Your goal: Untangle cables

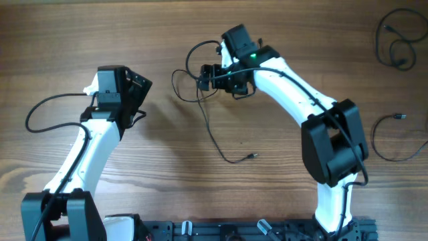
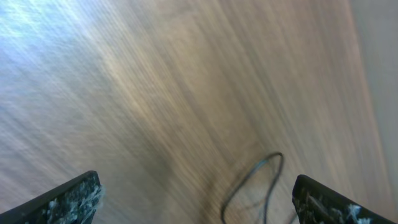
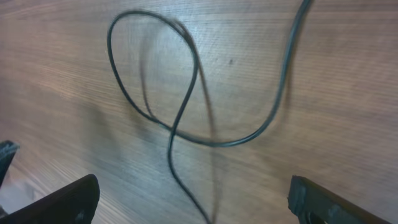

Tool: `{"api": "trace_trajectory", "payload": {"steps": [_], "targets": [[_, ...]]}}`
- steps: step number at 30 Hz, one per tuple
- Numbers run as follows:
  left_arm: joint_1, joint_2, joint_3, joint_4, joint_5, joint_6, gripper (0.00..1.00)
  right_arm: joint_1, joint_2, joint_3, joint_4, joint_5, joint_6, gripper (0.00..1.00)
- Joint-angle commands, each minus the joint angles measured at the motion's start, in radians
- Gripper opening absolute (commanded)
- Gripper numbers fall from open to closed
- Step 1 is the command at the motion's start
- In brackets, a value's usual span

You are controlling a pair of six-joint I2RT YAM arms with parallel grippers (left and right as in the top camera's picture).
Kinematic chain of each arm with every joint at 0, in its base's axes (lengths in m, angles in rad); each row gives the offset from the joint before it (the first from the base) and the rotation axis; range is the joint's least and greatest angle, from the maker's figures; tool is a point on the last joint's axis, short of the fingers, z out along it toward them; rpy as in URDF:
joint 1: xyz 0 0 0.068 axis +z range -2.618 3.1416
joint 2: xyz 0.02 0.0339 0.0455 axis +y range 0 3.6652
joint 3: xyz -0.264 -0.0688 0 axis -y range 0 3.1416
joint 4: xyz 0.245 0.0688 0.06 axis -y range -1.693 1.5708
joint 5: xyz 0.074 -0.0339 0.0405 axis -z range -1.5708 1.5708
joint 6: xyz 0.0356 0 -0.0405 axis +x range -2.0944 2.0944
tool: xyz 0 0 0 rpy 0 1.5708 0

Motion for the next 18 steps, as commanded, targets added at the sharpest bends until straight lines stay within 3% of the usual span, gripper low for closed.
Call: {"api": "trace_trajectory", "payload": {"steps": [1, 11, 13, 15, 17, 18], "targets": [[0.012, -0.009, 0.004, -0.040, -0.014, -0.008, 1.00, 0.037, 0.023, -0.004, 0.008, 0.081, 0.225, 1.00], [0.012, -0.009, 0.004, -0.042, -0.014, -0.008, 1.00, 0.119, 0.128, -0.004, 0.052, 0.341, 0.303, 1.00], [0.012, -0.009, 0.004, -0.042, -0.014, -0.008, 1.00, 0.133, 0.161, -0.004, 0.136, 0.373, 0.195, 0.99], [0.012, -0.009, 0.004, -0.042, -0.014, -0.008, 1.00, 0.143, 0.169, -0.004, 0.164, 0.380, 0.143, 0.86], [0.012, -0.009, 0.004, -0.042, -0.014, -0.008, 1.00, 0.153, 0.174, -0.004, 0.169, 0.410, 0.147, 0.57], [0.012, -0.009, 0.004, -0.042, -0.014, -0.008, 1.00, 0.154, 0.174, -0.004, 0.171, 0.419, 0.156, 0.52]]}}
